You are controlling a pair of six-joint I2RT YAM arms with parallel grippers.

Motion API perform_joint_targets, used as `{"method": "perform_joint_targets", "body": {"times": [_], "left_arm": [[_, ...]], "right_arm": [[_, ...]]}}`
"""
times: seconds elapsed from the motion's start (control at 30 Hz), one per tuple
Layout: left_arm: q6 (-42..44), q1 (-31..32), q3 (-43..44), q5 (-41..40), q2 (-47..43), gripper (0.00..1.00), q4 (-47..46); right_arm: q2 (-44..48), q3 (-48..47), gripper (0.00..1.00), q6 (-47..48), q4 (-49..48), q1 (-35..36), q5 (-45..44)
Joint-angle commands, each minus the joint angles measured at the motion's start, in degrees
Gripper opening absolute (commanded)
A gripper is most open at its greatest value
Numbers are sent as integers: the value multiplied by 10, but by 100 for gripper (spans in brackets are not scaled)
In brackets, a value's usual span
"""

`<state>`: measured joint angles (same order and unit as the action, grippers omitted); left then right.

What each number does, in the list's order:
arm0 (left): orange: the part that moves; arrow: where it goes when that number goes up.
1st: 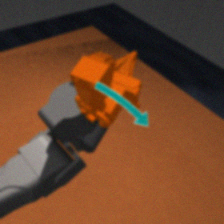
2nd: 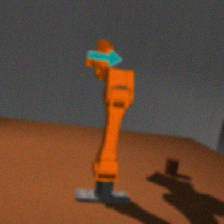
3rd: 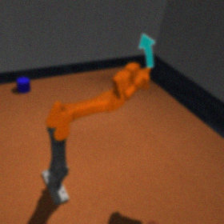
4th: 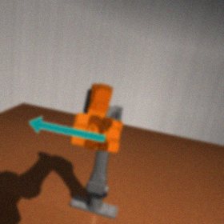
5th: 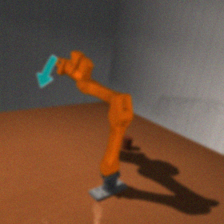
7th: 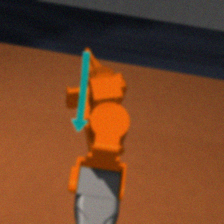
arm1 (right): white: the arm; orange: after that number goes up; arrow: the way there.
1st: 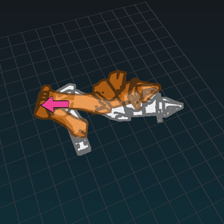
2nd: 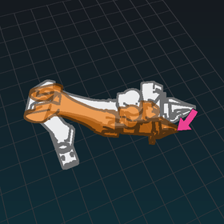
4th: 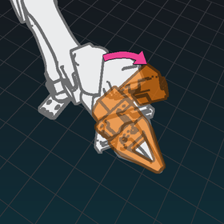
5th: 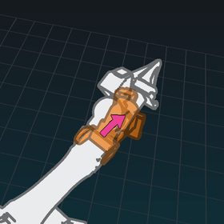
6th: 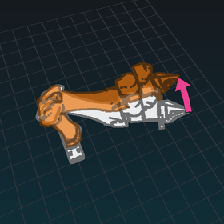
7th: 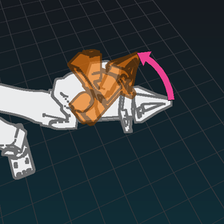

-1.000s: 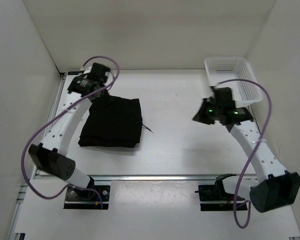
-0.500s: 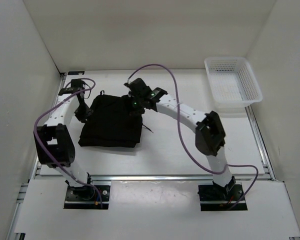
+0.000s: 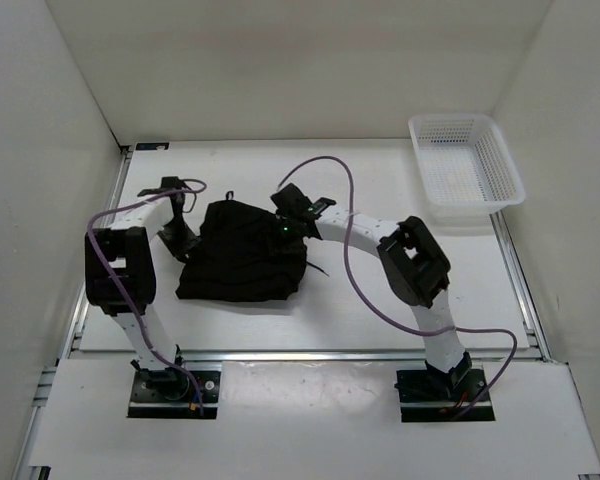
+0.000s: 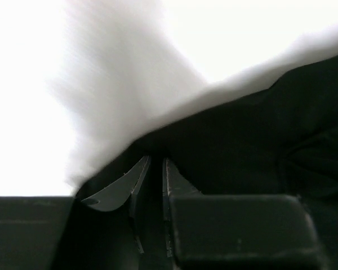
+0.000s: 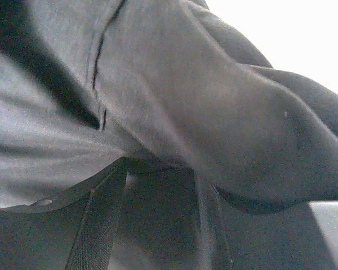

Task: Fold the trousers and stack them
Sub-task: Fold the trousers

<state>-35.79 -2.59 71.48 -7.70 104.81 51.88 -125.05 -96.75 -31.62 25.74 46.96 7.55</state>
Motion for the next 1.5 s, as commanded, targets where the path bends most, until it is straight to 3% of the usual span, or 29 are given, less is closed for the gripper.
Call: {"method": "perform_joint_targets", "body": {"times": [0.0,0.17,0.37,0.4,0.5,0.7,0.83,1.0,1.1,1.3,1.37,1.47], "left_arm": [[-13,52,-30,6,-68,26,-4],[-48,149,-84,17,-137,26,-4],[-95,243,-71,-18,-197,29,43],[-95,260,-29,-27,-197,31,52],[-65,293,81,-49,-185,31,94],[11,332,287,-49,-25,29,113],[24,332,370,-50,92,29,120],[24,332,365,-50,175,29,109],[5,332,310,-50,175,28,84],[-18,332,236,-64,93,27,84],[-18,332,244,-84,50,33,108],[-18,332,309,-109,22,59,170]], "right_arm": [[53,109,57,-12,51,-18,-88],[167,241,57,-12,51,-28,-133],[299,279,61,-6,75,-23,-179],[340,279,69,0,75,-23,-186],[399,248,79,0,97,-17,-211],[459,229,79,-11,130,-22,-228],[492,252,78,-23,154,-27,-228],[571,281,81,-42,198,-40,-249],[614,287,92,-42,229,-57,-273],[674,271,100,-16,257,-119,-313],[674,252,100,-9,262,-124,-322],[652,232,100,-9,268,-136,-349]]}}
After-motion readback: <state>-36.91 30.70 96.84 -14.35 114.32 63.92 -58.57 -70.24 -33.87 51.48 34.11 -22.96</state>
